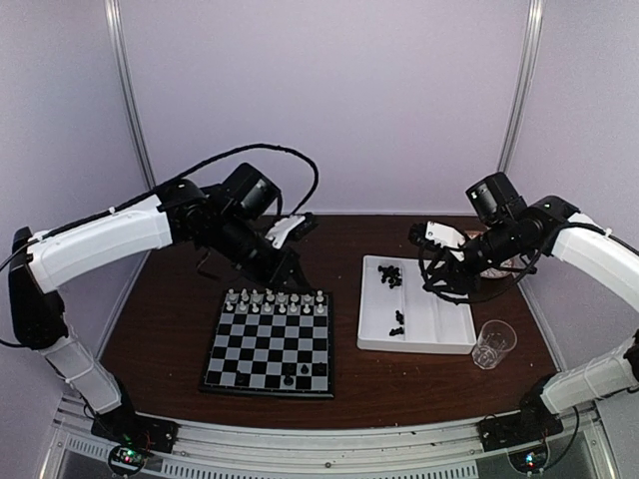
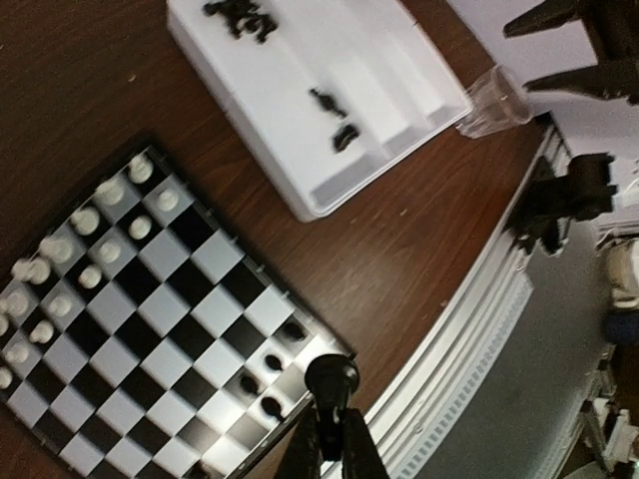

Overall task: Set up the chess pieces on the board
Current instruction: Pass from the right arm to the left, then place the knight at g8.

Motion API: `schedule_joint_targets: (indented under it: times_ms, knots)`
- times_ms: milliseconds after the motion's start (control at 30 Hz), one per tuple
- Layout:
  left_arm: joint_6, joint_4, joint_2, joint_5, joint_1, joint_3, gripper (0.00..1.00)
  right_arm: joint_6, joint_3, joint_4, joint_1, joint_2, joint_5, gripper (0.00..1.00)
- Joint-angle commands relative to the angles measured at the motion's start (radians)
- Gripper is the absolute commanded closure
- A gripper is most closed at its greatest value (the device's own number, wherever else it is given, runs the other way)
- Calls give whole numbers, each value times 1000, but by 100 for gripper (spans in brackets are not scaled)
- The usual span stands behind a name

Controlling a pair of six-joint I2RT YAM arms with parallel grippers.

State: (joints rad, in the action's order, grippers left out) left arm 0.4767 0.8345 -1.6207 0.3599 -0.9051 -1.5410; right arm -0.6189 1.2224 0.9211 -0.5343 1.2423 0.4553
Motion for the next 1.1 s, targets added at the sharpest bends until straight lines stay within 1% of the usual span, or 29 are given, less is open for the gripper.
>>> schedule_joint_targets:
  times_ms: [0,133,300,467,500,567,700,867,900,1067]
  knots:
    - [-131,335,86,-247,-6,87,100,54,-91,-116,37,30,40,58]
    - [-81,405,157,-298,-14,220,100,61,-128,-173,58,56,13,58]
    - [19,410,253,-329,-15,385,100,58,-168,-207,65,68,-15,58]
    - [66,408,310,-344,-15,492,100,51,-197,-222,68,63,-24,58]
    - [73,405,321,-372,-15,509,100,51,-199,-222,69,63,-23,58]
    - [78,384,333,-396,-14,540,100,51,-201,-221,69,63,-20,58]
    - [90,300,332,-392,-15,592,100,50,-201,-221,69,66,-20,58]
    - [83,196,291,-360,-15,631,100,49,-202,-216,69,69,-18,58]
    - [83,178,283,-331,-15,634,100,48,-202,-214,69,71,-18,58]
    - [69,132,245,-311,-15,633,100,48,-204,-210,69,72,-17,58]
